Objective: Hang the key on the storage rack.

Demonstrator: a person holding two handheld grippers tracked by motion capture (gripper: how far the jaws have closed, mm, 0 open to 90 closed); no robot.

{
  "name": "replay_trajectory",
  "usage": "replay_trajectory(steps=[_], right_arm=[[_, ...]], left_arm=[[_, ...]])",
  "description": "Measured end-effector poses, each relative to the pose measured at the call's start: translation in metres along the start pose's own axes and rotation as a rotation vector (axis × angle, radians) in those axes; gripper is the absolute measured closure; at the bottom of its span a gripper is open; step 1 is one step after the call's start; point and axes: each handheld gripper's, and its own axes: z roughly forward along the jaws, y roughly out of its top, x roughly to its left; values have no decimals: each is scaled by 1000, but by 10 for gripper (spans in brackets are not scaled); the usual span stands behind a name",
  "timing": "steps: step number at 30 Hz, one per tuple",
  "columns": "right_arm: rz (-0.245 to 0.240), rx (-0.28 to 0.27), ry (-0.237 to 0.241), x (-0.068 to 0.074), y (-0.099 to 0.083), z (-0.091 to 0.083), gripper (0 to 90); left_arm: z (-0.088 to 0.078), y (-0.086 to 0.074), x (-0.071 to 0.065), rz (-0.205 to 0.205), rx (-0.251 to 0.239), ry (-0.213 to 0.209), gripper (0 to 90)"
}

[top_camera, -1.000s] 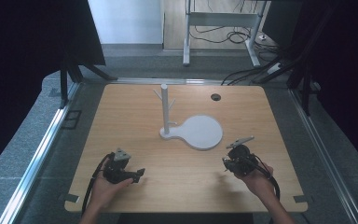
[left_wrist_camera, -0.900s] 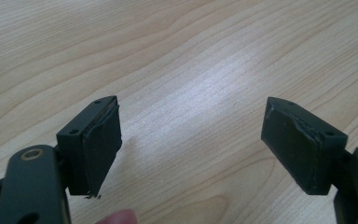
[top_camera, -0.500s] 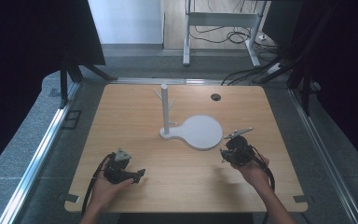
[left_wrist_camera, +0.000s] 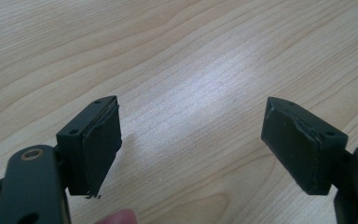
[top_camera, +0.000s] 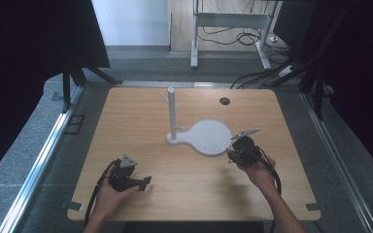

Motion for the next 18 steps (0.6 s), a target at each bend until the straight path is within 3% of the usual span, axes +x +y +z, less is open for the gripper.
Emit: replay_trajectory(steps=[18], right_arm=[[-24, -49, -17, 6, 44, -2, 846]], left_arm=[[1, -1, 1, -8, 2, -4, 206]])
